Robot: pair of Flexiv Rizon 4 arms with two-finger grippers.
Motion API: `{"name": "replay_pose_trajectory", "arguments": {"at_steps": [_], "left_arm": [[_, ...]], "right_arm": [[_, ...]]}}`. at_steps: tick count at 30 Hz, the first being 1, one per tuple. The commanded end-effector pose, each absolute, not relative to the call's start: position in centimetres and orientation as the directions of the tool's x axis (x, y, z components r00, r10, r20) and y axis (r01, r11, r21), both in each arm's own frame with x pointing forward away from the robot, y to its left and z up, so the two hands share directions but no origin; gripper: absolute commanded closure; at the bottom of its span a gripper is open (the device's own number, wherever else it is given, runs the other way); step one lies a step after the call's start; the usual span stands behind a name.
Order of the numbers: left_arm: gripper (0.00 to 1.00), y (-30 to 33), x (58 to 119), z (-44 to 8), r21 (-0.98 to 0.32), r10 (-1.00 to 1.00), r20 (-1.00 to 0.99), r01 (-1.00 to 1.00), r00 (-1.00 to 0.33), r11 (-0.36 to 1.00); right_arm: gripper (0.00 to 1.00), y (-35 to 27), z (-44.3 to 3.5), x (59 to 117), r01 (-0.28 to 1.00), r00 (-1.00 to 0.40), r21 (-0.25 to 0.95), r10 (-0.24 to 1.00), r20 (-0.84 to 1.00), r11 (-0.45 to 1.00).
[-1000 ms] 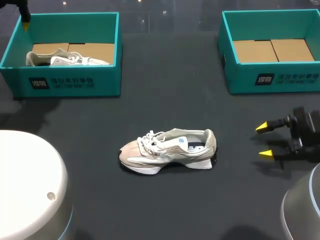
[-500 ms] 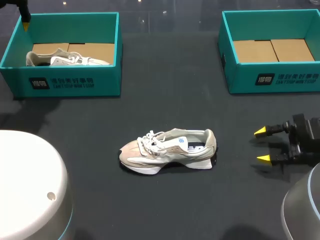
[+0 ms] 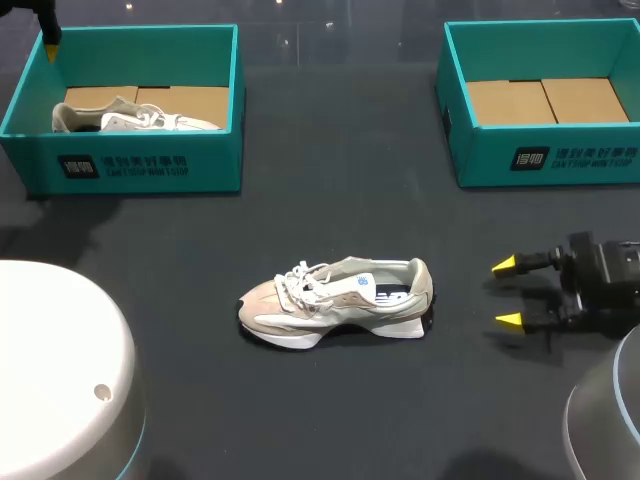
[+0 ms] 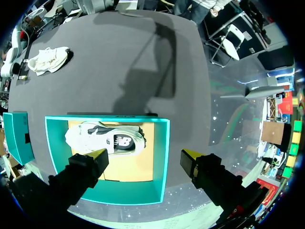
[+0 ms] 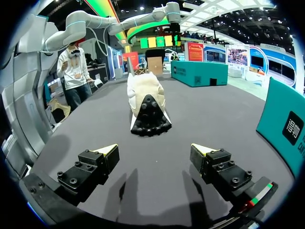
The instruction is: Take the shoe out of the shoebox, open the shoe tongue, remove and reinsert the insole, then place the shoe into the shoebox
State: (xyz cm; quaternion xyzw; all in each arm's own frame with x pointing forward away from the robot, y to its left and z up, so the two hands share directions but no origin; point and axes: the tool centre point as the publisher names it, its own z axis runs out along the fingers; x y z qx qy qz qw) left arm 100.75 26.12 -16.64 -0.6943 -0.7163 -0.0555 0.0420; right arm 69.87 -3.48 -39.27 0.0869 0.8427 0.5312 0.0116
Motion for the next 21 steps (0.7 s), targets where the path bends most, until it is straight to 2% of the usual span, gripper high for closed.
{"name": "replay_pose_trajectory", "arguments": {"at_steps": [1,21], "left_arm": [[0.0,26.1,100.7,-16.6,0.023,0.99,0.138,0.999,-0.032,0.029],[0.0,26.1,100.7,-16.6,0.023,0.99,0.138,0.999,-0.032,0.029]], "right_arm": [[0.0,-1.8,-39.5,70.2,0.131,-0.985,0.897,0.16,0.069,0.422],[0.0,4.4,-40.2,70.1,0.129,-0.985,0.906,0.16,0.07,0.402]]}}
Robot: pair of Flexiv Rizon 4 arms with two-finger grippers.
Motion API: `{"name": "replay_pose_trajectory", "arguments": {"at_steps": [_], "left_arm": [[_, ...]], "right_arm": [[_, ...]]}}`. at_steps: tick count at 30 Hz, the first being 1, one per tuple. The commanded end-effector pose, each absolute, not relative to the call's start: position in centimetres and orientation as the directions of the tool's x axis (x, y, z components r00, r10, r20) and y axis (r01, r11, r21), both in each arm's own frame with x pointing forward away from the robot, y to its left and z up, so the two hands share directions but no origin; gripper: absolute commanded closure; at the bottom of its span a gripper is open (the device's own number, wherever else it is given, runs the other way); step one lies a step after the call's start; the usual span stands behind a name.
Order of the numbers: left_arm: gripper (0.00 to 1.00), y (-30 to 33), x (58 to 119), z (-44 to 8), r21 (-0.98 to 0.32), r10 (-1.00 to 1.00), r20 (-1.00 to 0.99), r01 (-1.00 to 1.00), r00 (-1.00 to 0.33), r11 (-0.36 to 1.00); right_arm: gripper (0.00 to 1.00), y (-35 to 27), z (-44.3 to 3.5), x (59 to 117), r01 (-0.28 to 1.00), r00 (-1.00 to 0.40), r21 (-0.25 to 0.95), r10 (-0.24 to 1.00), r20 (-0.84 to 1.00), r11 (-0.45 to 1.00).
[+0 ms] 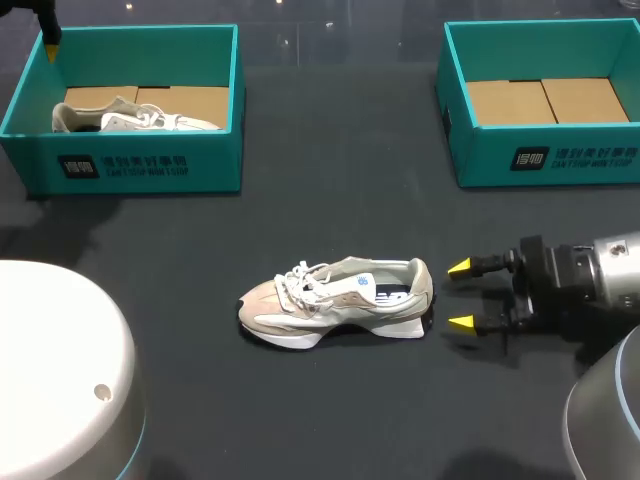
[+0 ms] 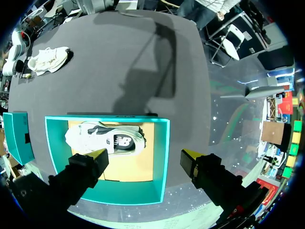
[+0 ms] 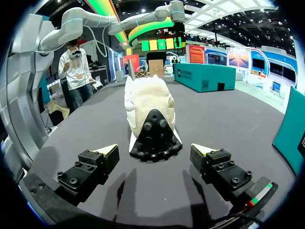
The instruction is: Take the shoe out of the shoebox, open the shoe tongue, remove and reinsert the insole, then place the shoe into the shoebox
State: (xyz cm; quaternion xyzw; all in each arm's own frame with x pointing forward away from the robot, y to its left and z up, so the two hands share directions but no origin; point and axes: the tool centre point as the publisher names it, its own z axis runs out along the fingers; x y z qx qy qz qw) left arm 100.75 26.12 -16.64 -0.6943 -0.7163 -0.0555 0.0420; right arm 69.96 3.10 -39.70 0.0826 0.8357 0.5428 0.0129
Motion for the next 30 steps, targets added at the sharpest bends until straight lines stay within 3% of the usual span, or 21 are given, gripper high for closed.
{"name": "replay_pose_trajectory", "arguments": {"at_steps": [1,30], "left_arm": [[0.0,26.1,100.7,-16.6,0.023,0.99,0.138,0.999,-0.032,0.029],[0.0,26.1,100.7,-16.6,0.023,0.99,0.138,0.999,-0.032,0.029]], "right_arm": [[0.0,4.7,-40.2,70.1,0.13,-0.985,0.906,0.16,0.07,0.403],[0.0,9.4,-40.7,70.9,0.082,-0.993,0.908,0.115,0.038,0.41]]}}
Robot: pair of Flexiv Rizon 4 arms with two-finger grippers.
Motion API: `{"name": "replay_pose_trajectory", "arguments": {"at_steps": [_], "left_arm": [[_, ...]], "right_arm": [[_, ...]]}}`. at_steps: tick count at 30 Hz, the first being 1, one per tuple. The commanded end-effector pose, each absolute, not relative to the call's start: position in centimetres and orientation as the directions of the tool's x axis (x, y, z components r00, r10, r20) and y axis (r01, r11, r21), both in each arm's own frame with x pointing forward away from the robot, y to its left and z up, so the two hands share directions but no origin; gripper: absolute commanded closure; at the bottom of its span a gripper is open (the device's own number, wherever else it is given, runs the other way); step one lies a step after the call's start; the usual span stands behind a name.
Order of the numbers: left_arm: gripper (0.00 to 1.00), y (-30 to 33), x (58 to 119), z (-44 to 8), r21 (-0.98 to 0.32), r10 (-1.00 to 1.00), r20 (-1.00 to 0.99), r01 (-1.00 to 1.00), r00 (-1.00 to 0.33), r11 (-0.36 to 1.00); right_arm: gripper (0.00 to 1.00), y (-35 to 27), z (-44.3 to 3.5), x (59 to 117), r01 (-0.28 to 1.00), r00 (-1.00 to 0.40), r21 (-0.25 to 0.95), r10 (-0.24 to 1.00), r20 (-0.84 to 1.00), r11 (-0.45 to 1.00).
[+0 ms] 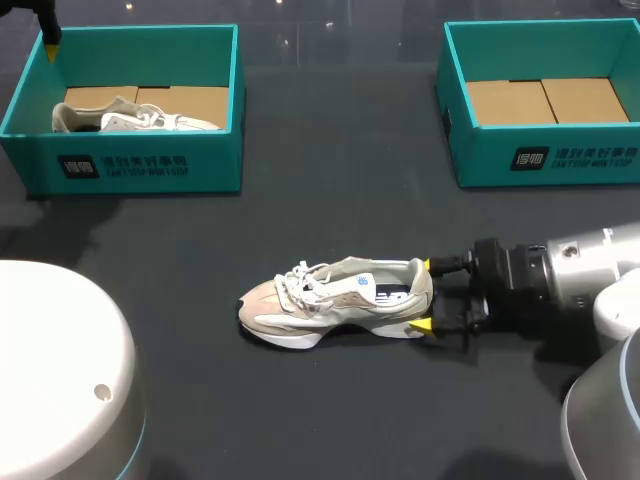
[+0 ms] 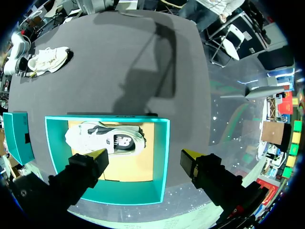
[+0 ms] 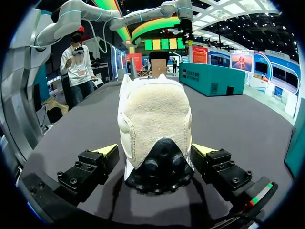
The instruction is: Take the shoe out of the shoebox, open the shoe tongue, remove and reinsert the insole, then place the shoe into the shoebox
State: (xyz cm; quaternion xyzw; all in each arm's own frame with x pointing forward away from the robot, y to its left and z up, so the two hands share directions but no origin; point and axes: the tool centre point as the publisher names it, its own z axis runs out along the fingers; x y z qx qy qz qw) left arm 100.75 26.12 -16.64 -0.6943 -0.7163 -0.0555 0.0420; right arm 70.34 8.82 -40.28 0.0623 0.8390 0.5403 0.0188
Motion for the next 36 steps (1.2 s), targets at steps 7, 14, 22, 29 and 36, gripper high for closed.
{"name": "replay_pose_trajectory", "arguments": {"at_steps": [7,14,22,29,36], "left_arm": [[0.0,26.1,100.7,-16.6,0.023,0.99,0.138,0.999,-0.032,0.029],[0.0,26.1,100.7,-16.6,0.023,0.99,0.138,0.999,-0.032,0.029],[0.0,26.1,100.7,-16.6,0.023,0.99,0.138,0.999,-0.032,0.029],[0.0,26.1,100.7,-16.6,0.023,0.99,0.138,0.999,-0.032,0.029],[0.0,26.1,100.7,-16.6,0.023,0.99,0.138,0.999,-0.032,0.029]], "right_arm": [[0.0,9.9,-40.8,71.1,0.073,-0.995,0.908,0.09,0.039,0.412],[0.0,10.1,-41.2,71.0,0.074,-0.996,0.91,0.076,0.047,0.408],[0.0,10.4,-41.5,70.9,0.074,-0.997,0.911,0.064,0.052,0.406],[0.0,10.8,-41.6,71.0,0.066,-0.998,0.914,0.05,0.05,0.401],[0.3,11.1,-41.7,71.1,0.064,-0.998,0.915,0.042,0.052,0.399]]}}
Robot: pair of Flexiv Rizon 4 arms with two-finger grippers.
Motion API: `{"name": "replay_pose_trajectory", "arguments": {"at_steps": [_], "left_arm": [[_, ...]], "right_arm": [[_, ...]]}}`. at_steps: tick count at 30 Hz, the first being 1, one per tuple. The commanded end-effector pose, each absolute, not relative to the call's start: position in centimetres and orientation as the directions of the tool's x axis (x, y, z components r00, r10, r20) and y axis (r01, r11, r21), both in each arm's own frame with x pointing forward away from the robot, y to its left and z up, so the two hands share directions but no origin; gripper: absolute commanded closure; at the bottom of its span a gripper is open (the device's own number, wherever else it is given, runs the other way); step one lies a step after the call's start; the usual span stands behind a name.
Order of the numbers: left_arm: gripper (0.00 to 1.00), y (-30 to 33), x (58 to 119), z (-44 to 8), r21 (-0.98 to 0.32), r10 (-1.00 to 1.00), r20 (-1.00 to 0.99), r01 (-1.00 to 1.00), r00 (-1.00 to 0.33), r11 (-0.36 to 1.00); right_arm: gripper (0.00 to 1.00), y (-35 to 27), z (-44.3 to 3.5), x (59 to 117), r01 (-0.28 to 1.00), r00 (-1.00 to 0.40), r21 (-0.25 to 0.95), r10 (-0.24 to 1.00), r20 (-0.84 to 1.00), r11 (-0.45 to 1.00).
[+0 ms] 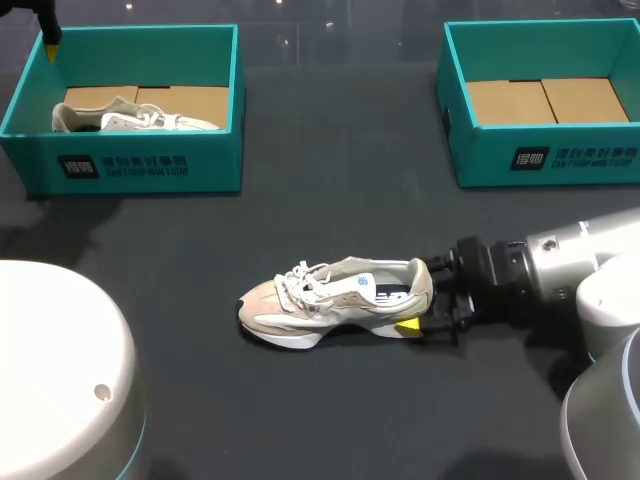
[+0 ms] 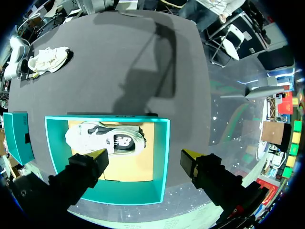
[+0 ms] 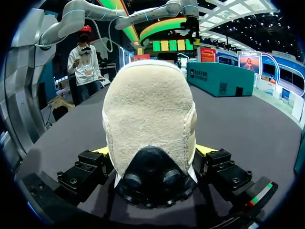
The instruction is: Take the shoe out of the shoebox, open the shoe tongue, remove and reinsert the insole, then place the shoe into the shoebox
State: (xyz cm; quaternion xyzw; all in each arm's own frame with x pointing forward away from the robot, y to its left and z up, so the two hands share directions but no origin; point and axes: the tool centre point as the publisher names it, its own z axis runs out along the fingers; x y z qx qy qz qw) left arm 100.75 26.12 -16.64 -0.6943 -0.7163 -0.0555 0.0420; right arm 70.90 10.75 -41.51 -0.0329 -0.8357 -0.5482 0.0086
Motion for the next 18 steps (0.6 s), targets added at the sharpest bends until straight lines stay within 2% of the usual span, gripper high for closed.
{"name": "replay_pose_trajectory", "arguments": {"at_steps": [1,2,3,18], "left_arm": [[0.0,26.13,100.66,-16.62,0.023,0.99,0.138,0.999,-0.032,0.029],[0.0,26.13,100.66,-16.62,0.023,0.99,0.138,0.999,-0.032,0.029],[0.0,26.13,100.66,-16.62,0.023,0.99,0.138,0.999,-0.032,0.029],[0.0,26.13,100.66,-16.62,0.023,0.99,0.138,0.999,-0.032,0.029]], "right_arm": [[0.57,11.1,-41.73,71.08,0.063,-0.998,0.915,0.041,0.051,0.399],[0.73,11.12,-41.74,71.07,0.062,-0.998,0.915,0.041,0.05,0.398],[1.0,11.15,-41.74,71.05,0.061,-0.998,0.916,0.041,0.049,0.398],[1.0,11.4,-41.69,70.96,0.054,-0.998,0.919,0.047,0.039,0.392]]}}
